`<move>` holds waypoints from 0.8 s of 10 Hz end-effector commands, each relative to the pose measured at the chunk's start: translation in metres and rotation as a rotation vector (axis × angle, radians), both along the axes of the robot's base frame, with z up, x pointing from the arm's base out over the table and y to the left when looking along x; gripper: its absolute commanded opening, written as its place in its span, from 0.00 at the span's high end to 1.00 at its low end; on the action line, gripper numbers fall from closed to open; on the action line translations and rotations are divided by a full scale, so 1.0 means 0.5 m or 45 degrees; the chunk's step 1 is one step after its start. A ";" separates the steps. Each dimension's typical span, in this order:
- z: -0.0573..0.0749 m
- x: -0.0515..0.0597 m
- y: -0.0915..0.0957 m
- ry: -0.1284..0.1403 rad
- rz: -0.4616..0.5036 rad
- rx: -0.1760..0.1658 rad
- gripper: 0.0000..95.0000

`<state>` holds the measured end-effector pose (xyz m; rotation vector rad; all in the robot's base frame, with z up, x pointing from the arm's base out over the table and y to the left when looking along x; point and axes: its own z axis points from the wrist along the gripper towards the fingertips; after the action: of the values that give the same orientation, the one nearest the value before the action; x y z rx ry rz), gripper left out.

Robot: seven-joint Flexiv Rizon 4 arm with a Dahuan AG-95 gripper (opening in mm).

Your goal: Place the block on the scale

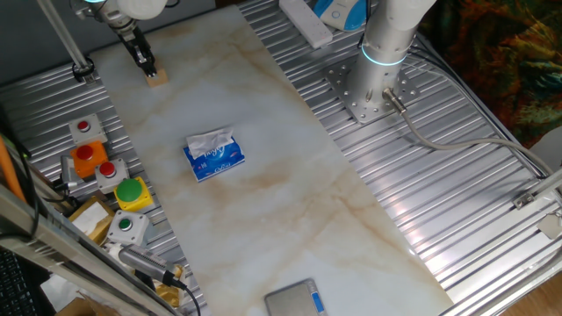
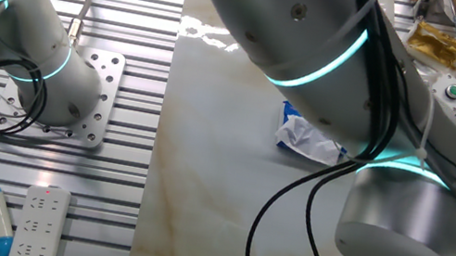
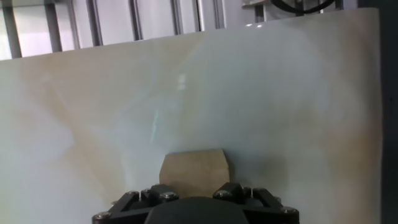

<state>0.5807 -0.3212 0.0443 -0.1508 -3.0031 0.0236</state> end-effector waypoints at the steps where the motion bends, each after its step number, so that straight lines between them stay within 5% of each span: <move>1: 0.008 -0.002 0.004 0.001 -0.001 0.002 0.80; 5: 0.035 -0.005 0.019 0.008 -0.012 0.002 0.80; 6: 0.040 -0.005 0.023 0.009 -0.015 0.007 1.00; 8: 0.053 -0.004 0.033 0.008 -0.023 0.008 1.00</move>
<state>0.5785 -0.3031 0.0734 -0.1784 -2.9945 0.0129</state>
